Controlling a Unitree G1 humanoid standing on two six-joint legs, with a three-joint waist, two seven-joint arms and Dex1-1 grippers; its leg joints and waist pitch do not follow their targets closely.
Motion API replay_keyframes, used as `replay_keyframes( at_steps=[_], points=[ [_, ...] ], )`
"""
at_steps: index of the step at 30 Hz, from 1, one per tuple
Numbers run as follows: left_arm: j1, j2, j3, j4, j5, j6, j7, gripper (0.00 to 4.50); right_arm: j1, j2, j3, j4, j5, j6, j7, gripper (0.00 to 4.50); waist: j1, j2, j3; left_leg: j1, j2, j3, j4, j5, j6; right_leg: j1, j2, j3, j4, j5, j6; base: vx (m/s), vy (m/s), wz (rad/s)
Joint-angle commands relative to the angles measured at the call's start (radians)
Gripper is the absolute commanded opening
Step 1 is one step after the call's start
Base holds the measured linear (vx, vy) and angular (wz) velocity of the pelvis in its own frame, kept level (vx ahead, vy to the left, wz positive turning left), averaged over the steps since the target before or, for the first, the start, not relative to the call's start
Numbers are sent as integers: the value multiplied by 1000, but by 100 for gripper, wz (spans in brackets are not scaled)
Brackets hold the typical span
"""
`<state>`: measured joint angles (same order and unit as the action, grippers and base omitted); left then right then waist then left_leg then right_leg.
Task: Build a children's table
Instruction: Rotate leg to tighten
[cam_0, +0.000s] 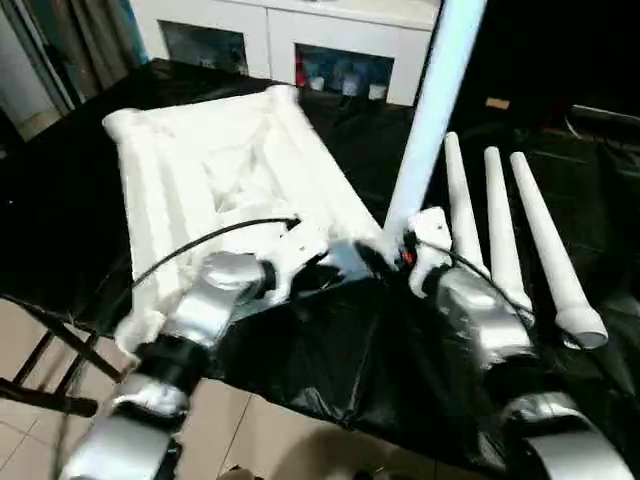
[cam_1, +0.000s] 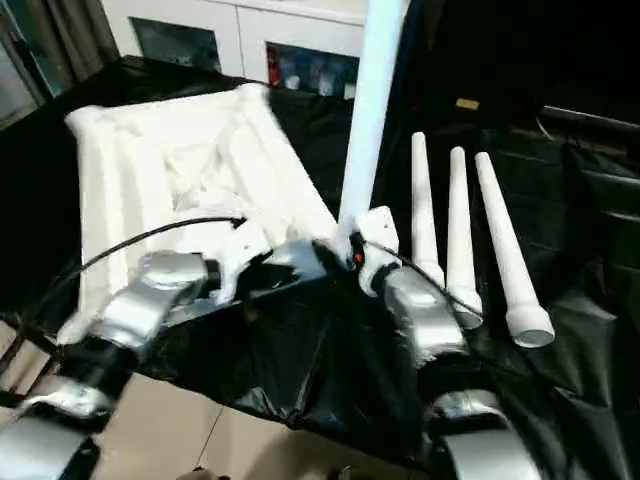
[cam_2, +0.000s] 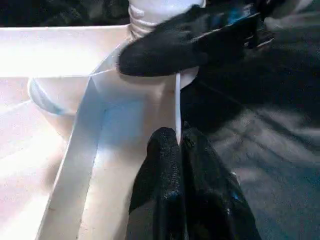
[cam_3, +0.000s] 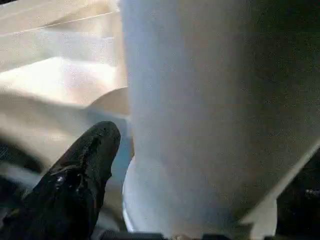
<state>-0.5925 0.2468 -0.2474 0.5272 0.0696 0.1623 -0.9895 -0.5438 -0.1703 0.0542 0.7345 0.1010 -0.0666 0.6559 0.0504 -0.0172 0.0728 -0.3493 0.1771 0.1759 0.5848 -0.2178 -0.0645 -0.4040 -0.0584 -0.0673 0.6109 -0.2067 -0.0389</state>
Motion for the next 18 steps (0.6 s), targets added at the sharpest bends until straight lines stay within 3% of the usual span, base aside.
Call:
replay_keyframes(
  at_steps=[1, 3, 5, 8, 11, 18],
  points=[
    [20, -2, -42, 6, -28, -35, -75, 0, 24, -11, 69, -50, 9, 3, 151, 388, 1, -7, -49, -5, 61, -16, -64, -38, 151, 58, -100, 62, -66, -61, -251, 0, 0, 0],
    [20, 36, -39, 13, -40, -54, -142, 0, 54, -62, 98, -127, 49, 37, 301, 388, 2, -9, -49, -4, 61, -15, -64, -42, 154, 59, -99, 63, -66, -59, -251, 0, 0, 0],
    [20, 55, -39, 17, -46, -64, -177, 0, 66, -88, 112, -161, 65, 57, 363, 388, 4, -10, -49, -3, 63, -17, -64, -28, 170, 60, -97, 62, -62, -35, -253, 0, 0, 0],
    [19, 79, -39, 12, -53, -62, -220, 0, 73, -119, 131, -185, 75, 66, 429, 388, 8, -9, -47, -1, 65, -15, -64, -20, 165, 57, -98, 60, -62, -35, -267, 0, 0, 0],
    [16, 121, -50, 2, -62, -73, -293, 0, 85, -169, 169, -225, 82, 93, 536, 355, 13, -8, -45, -3, 66, -14, -63, -25, 163, 57, -96, 59, -59, -33, -269, 0, 0, 0],
    [15, 145, -60, 7, -66, -91, -339, 0, 97, -184, 186, -260, 89, 139, 604, 313, 19, -4, -46, -1, 68, -15, -64, -31, 147, 57, -99, 59, -59, -32, -277, 0, 0, 0]
  ],
)
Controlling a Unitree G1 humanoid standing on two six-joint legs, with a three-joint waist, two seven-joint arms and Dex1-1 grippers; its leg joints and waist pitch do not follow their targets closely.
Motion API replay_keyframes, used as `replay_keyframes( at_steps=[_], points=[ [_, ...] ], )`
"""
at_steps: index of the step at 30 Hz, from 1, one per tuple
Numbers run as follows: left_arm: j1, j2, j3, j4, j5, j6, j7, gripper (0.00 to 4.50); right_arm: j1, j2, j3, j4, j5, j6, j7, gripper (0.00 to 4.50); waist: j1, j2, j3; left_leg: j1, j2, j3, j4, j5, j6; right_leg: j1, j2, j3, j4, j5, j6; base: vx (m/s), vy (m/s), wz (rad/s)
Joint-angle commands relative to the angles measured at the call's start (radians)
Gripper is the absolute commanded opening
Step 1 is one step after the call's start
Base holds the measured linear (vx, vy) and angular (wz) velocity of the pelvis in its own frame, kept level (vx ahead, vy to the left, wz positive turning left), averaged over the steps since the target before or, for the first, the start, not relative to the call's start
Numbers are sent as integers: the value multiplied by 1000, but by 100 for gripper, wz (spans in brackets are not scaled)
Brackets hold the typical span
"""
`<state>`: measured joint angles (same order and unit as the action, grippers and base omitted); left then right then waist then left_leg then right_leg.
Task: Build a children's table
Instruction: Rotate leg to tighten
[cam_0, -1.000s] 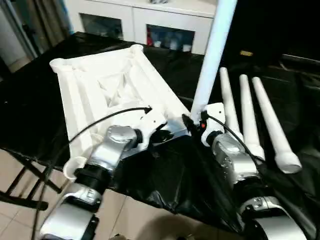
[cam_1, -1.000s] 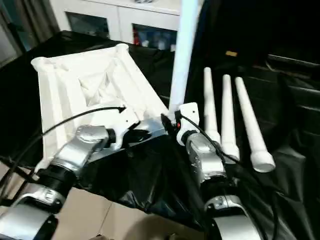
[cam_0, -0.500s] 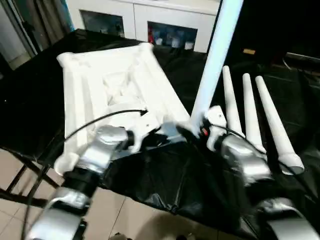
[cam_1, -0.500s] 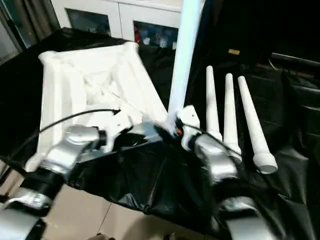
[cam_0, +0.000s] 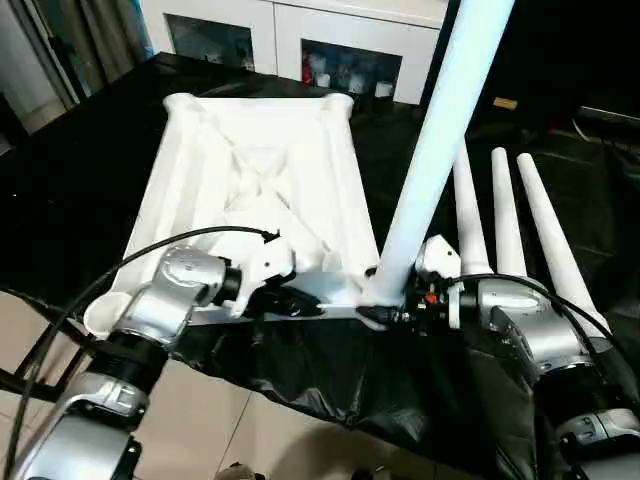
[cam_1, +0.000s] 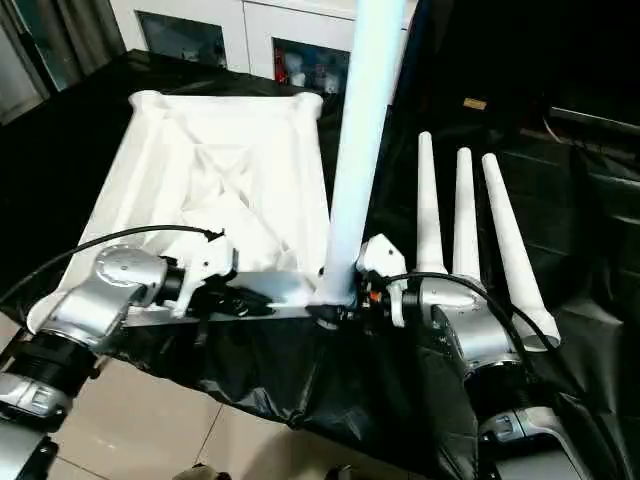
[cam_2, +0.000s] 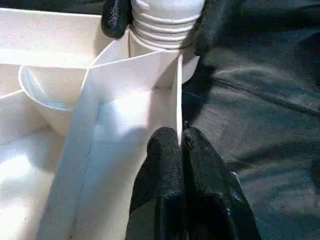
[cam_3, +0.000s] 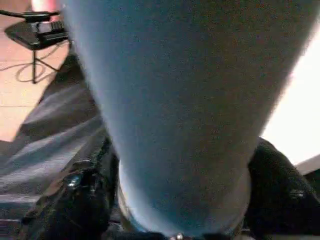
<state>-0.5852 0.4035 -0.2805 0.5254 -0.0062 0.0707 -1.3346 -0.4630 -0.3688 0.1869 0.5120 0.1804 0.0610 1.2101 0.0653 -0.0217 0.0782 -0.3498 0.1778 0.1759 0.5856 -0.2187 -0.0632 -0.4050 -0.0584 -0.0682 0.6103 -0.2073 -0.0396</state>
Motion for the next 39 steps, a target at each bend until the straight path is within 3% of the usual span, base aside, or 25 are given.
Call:
replay_keyframes(
  at_steps=[1, 7, 9, 11, 12, 15, 19, 21, 23, 27, 29, 33, 36, 39],
  points=[
    [8, -12, -25, 12, 10, -3, 3, 0, 19, 17, 51, -44, 14, 24, 49, 298, 3, -1, -52, -1, 67, -14, -64, -31, 143, 58, -99, 60, -58, -31, -276, 0, 0, 0],
    [-6, -55, 7, 26, -1, 38, 98, 0, 14, 104, -2, -5, 16, 65, -123, 274, 1, -1, -52, -1, 66, -16, -66, -32, 123, 58, -101, 60, -59, -38, -274, 0, 0, 0],
    [-30, -87, 24, 52, 9, 66, 179, 0, -6, 164, -30, 62, -27, 42, -286, 273, -5, -1, -49, 0, 63, -17, -70, -70, 96, 56, -104, 62, -70, -112, -267, 0, 0, 0],
    [-48, -113, 38, 72, 13, 82, 236, 0, -27, 201, -47, 120, -56, 27, -404, 273, -15, -2, -47, 1, 61, -20, -76, -105, 48, 57, -105, 62, -79, -212, -241, 0, 0, 0],
    [-62, -142, 46, 84, 16, 90, 282, 0, -50, 237, -68, 179, -65, 25, -504, 273, -18, 0, -45, 4, 60, -21, -76, -117, 40, 54, -105, 64, -84, -241, -229, 0, 0, 0],
    [-74, -197, 47, 92, 27, 104, 358, 0, -85, 292, -95, 263, -75, 13, -655, 272, -26, 0, -46, 3, 60, -20, -76, -108, 37, 53, -103, 66, -83, -220, -228, 0, 0, 0],
    [-73, -269, 36, 83, 44, 118, 436, 0, -118, 352, -106, 316, -103, -8, -790, 272, -23, 2, -51, 1, 59, -17, -73, -64, 56, 56, -101, 66, -75, -136, -239, 0, 0, 0],
    [-66, -285, 22, 76, 51, 113, 437, 0, -122, 363, -109, 315, -104, -22, -792, 272, -21, 2, -53, -3, 57, -17, -71, -49, 72, 60, -100, 65, -70, -91, -243, 0, 0, 0],
    [-60, -290, 10, 73, 55, 106, 434, 0, -126, 370, -120, 320, -101, -34, -779, 328, -21, 4, -53, -2, 58, -17, -71, -49, 87, 59, -99, 64, -67, -63, -249, 0, 0, 0],
    [-39, -262, -16, 56, 64, 85, 385, 0, -126, 344, -126, 309, -88, -56, -704, 364, -21, 5, -50, -3, 60, -17, -73, -87, 91, 60, -102, 65, -74, -108, -247, 0, 0, 0],
    [-30, -240, -21, 46, 65, 76, 360, 0, -123, 321, -113, 298, -91, -70, -667, 378, -21, 5, -52, -3, 60, -18, -71, -73, 98, 60, -101, 65, -70, -86, -249, 0, 0, 0],
    [-9, -189, -29, 31, 73, 49, 299, 0, -100, 255, -73, 251, -88, -91, -522, 378, -18, 3, -54, -5, 60, -17, -67, -47, 127, 64, -100, 64, -64, -25, -259, 0, 0, 0],
    [7, -134, -37, 14, 66, 26, 217, 0, -58, 166, -13, 169, -79, -106, -333, 378, -13, 2, -54, -4, 60, -16, -64, -19, 155, 64, -98, 62, -59, 18, -269, 0, 0, 0],
    [13, -110, -38, 3, 51, 19, 170, 0, -39, 126, -2, 122, -60, -94, -235, 378, -12, 2, -54, -3, 64, -16, -64, -19, 169, 62, -99, 62, -56, 21, -273, 0, 0, 0]
  ],
)
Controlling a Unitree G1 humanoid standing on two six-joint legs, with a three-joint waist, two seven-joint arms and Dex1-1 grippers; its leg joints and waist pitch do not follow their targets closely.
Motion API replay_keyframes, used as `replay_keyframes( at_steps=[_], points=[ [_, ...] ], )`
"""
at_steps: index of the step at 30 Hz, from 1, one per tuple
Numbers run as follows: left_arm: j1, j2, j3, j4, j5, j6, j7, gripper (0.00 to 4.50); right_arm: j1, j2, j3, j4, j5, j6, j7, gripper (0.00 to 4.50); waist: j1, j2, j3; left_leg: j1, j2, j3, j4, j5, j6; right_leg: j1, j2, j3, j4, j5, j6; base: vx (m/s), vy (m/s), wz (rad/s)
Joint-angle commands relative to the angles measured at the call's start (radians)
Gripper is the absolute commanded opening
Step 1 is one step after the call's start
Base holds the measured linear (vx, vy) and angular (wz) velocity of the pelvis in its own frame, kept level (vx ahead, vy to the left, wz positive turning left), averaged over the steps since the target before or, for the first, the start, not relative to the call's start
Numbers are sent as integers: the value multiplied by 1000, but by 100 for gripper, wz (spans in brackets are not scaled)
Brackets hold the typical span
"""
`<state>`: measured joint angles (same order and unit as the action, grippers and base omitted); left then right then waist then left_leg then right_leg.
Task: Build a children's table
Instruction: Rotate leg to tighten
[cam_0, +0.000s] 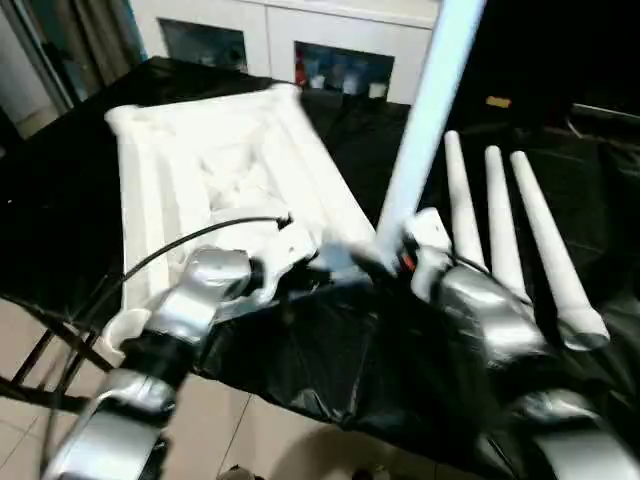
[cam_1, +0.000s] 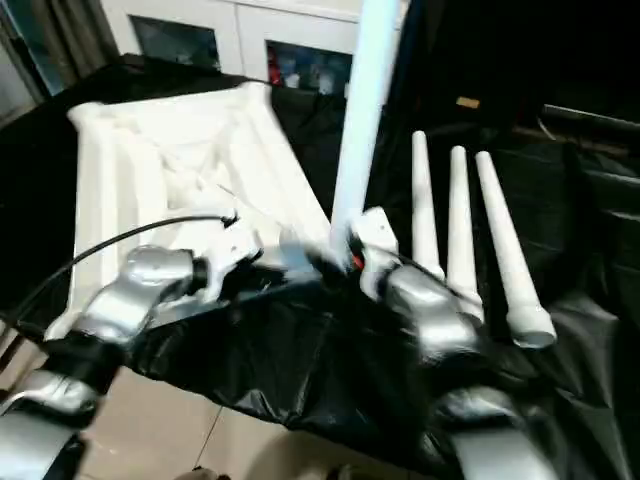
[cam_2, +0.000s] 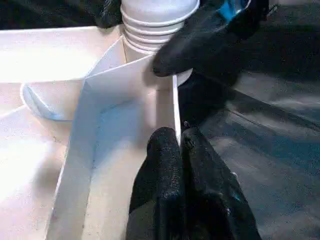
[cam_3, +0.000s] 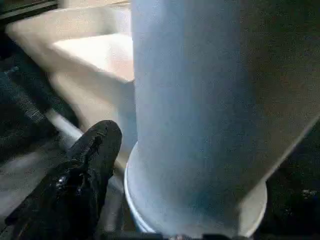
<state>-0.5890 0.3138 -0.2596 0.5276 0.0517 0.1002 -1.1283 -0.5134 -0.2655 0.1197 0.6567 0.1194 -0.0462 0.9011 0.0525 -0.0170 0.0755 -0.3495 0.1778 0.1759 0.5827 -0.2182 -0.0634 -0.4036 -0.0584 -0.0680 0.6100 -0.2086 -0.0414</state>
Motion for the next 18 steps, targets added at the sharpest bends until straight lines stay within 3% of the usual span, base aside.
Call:
replay_keyframes(
  at_steps=[1, 6, 15, 18],
  points=[
    [21, -6, -60, -7, -12, -20, -66, 0, 22, -6, 70, -56, 17, 27, 143, 378, 5, -5, -50, -3, 65, -16, -62, -27, 167, 62, -98, 61, -58, 0, -274, 0, 0, 0],
    [30, 45, -73, -25, -22, -36, -144, 0, 43, -89, 110, -131, 36, 71, 304, 365, 14, -6, -48, -1, 68, -14, -62, -42, 153, 58, -98, 60, -60, -47, -263, 0, 0, 0],
    [37, 63, -76, -30, -20, -47, -176, 0, 58, -94, 121, -165, 48, 112, 344, 287, 15, -9, -49, -3, 66, -15, -62, -20, 145, 58, -99, 60, -58, -34, -262, 0, 0, 0],
    [33, 50, -64, -21, -24, -35, -144, 0, 63, -58, 96, -165, 57, 143, 280, 279, 14, -9, -48, -3, 65, -15, -63, -30, 139, 58, -99, 60, -61, -51, -261, 0, 0, 0]
  ],
)
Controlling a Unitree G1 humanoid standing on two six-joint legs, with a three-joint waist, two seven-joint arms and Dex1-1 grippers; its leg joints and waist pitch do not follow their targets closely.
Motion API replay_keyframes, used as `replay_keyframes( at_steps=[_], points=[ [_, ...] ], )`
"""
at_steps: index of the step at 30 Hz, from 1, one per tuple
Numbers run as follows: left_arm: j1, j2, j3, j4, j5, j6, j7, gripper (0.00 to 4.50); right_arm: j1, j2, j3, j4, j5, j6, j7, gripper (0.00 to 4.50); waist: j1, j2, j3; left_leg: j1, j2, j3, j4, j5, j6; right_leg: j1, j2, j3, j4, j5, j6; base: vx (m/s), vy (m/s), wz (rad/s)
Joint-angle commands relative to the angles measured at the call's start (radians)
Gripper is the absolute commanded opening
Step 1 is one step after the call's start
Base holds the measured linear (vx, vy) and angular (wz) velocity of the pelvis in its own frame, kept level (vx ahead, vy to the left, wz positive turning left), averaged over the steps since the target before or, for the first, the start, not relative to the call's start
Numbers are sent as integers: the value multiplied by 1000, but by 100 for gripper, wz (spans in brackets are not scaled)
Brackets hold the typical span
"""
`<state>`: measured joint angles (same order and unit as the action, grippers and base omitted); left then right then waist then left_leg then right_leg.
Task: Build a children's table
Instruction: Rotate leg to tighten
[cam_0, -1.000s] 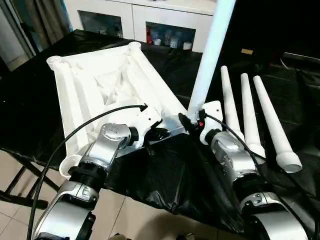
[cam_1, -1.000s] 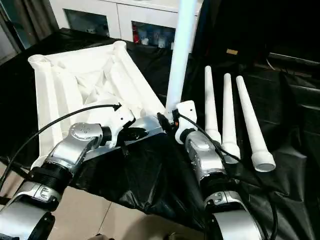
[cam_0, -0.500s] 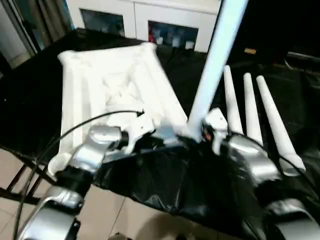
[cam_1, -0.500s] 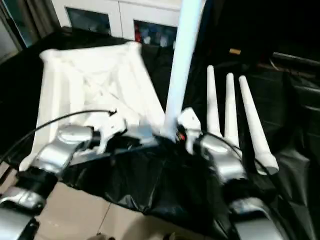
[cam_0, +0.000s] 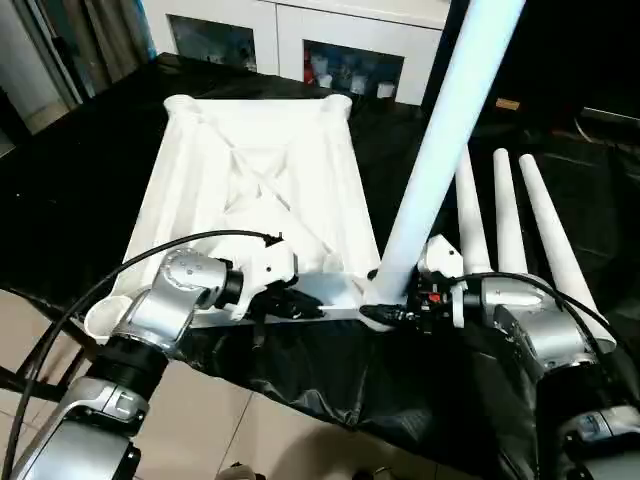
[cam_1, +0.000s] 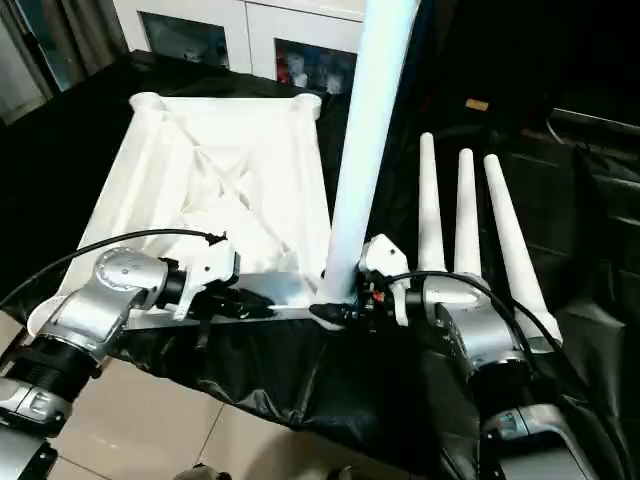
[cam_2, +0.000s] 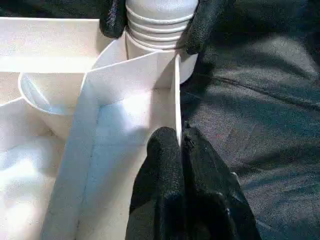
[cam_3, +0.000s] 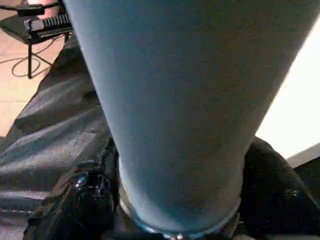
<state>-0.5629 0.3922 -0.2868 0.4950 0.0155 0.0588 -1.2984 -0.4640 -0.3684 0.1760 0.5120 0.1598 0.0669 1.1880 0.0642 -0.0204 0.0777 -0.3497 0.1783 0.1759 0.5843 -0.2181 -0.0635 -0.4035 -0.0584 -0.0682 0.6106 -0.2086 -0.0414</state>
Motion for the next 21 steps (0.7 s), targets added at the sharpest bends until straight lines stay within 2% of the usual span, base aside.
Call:
replay_keyframes(
  at_steps=[1, 2, 3, 5, 6, 8, 9, 10, 11, 12, 14, 17, 19, 21],
  points=[
    [3, -36, -31, 15, 12, 18, 45, 0, 12, 62, 28, -11, 13, 34, -50, 275, 1, -6, -49, -2, 64, -16, -66, -37, 131, 57, -100, 61, -64, -69, -257, 0, 0, 0],
    [-3, -46, -25, 20, 13, 31, 72, 0, 6, 82, 14, 5, 5, 36, -107, 274, 0, -5, -48, -1, 65, -16, -67, -49, 125, 55, -100, 61, -67, -89, -256, 0, 0, 0],
    [-4, -47, -25, 20, 13, 33, 74, 0, 5, 84, 13, 8, 3, 35, -114, 274, -4, -5, -45, 1, 64, -17, -70, -76, 107, 52, -101, 62, -73, -138, -249, 0, 0, 0],
    [-17, -65, -16, 30, 22, 54, 123, 0, -13, 122, -11, 57, -28, 22, -242, 274, -8, -5, -43, 2, 63, -19, -74, -112, 81, 52, -103, 63, -81, -211, -232, 0, 0, 0],
    [-18, -66, -16, 31, 22, 56, 125, 0, -13, 124, -13, 60, -29, 22, -247, 273, -10, -6, -45, 4, 63, -19, -74, -117, 69, 51, -104, 65, -83, -232, -225, 0, 0, 0],
    [-47, -140, 18, 47, 24, 118, 251, 0, -61, 212, -67, 187, -68, 17, -520, 272, -18, -3, -44, 3, 62, -21, -77, -122, 45, 50, -103, 64, -84, -258, -221, 0, 0, 0],
    [-47, -140, 18, 47, 24, 118, 251, 0, -61, 212, -67, 187, -68, 17, -520, 272, -25, -5, -45, -1, 59, -24, -79, -124, 29, 53, -103, 62, -87, -280, -212, 0, 0, 0],
    [-56, -172, 26, 53, 27, 136, 301, 0, -78, 245, -82, 225, -75, 19, -607, 272, -27, -3, -47, -3, 60, -23, -78, -113, 27, 55, -103, 63, -85, -269, -207, 0, 0, 0],
    [-64, -220, 35, 62, 32, 159, 373, 0, -99, 288, -101, 267, -82, 21, -711, 272, -28, -3, -47, -2, 59, -22, -77, -114, 30, 53, -102, 64, -86, -257, -208, 0, 0, 0],
    [-64, -223, 36, 62, 32, 161, 378, 0, -100, 290, -102, 269, -83, 21, -716, 272, -27, -3, -44, 7, 59, -18, -76, -125, 32, 45, -101, 67, -90, -254, -213, 0, 0, 0],
    [-61, -285, 33, 61, 38, 183, 449, 0, -116, 338, -109, 293, -100, 15, -812, 272, -21, -7, -48, 0, 56, -17, -73, -90, 51, 52, -102, 67, -85, -211, -214, 0, 0, 0],
    [-58, -297, 29, 59, 40, 185, 458, 0, -118, 346, -108, 295, -105, 12, -829, 272, -17, -5, -52, 0, 55, -15, -70, -46, 76, 54, -97, 66, -75, -125, -222, 0, 0, 0],
    [-47, -310, 14, 61, 45, 173, 460, 0, -115, 359, -112, 292, -99, 4, -821, 342, -17, -4, -52, -4, 56, -16, -71, -39, 90, 57, -97, 64, -71, -89, -230, 0, 0, 0],
    [-44, -309, 13, 62, 47, 170, 457, 0, -117, 362, -117, 296, -96, -4, -809, 344, -16, -2, -51, -2, 56, -15, -71, -62, 97, 55, -98, 64, -74, -103, -232, 0, 0, 0]
  ],
)
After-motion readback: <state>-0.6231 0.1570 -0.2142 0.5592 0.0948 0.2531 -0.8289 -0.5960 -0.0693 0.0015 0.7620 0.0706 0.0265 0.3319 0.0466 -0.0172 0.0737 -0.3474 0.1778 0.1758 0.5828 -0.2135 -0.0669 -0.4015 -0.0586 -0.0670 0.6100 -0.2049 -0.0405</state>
